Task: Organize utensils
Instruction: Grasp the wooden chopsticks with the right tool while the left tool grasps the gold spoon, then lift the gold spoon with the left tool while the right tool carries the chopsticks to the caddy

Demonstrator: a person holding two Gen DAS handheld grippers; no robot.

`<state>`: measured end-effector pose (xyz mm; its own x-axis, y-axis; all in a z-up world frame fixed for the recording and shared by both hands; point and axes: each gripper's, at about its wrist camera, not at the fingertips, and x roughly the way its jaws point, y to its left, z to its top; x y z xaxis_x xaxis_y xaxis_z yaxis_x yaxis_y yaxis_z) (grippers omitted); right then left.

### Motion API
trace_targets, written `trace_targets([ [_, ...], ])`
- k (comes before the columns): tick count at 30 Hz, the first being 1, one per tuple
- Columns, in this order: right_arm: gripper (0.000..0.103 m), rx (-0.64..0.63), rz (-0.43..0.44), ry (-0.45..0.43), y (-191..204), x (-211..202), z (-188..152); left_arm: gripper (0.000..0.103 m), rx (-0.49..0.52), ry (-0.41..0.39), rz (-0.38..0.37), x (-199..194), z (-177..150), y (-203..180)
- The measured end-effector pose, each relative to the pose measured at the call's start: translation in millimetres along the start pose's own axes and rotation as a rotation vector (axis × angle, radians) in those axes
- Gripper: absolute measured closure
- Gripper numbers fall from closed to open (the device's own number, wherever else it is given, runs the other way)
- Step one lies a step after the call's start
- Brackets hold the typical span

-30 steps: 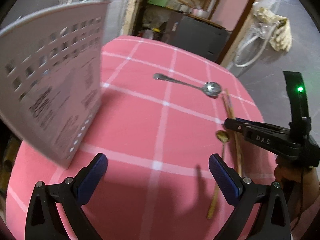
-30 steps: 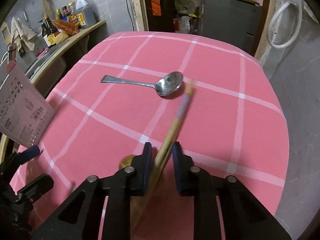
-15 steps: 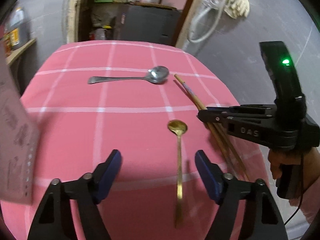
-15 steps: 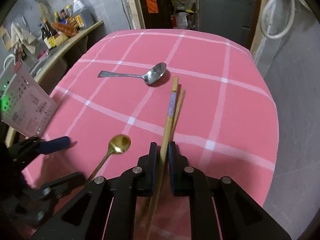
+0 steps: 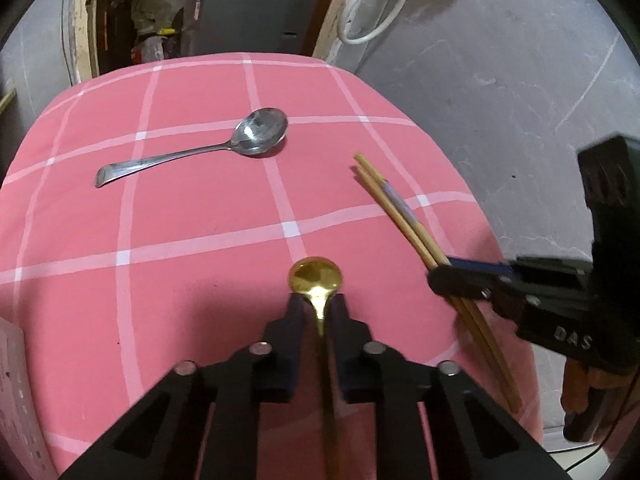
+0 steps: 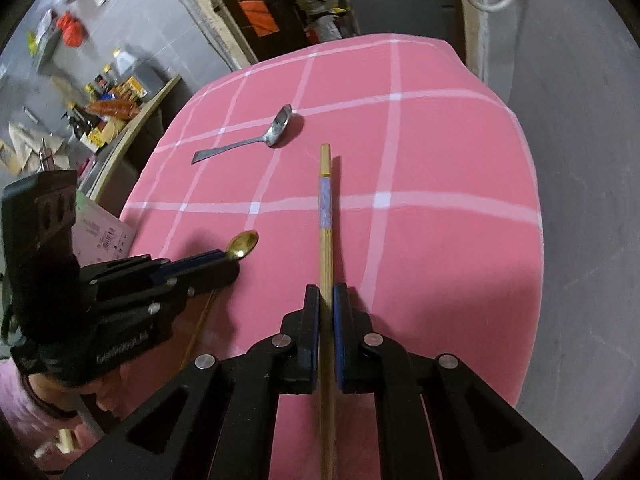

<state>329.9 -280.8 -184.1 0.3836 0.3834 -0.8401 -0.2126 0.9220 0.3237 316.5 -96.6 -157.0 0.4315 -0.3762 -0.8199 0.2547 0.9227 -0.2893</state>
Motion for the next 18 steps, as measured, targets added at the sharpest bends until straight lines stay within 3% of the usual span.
trace_targets([
  [4, 0.097, 0.017, 0.001, 0.017, 2, 0, -6, 0.097, -0.050, 0.018, -0.025, -1, -1, 8],
  [10, 0.093, -0.044, -0.013, 0.058, 8, 7, 11, 0.097, -0.132, 0.067, -0.050, -4, -6, 21],
  [18, 0.066, -0.155, -0.072, 0.138, 25, 27, 44, 0.096, -0.149, 0.136, -0.086, 2, 0, 24],
])
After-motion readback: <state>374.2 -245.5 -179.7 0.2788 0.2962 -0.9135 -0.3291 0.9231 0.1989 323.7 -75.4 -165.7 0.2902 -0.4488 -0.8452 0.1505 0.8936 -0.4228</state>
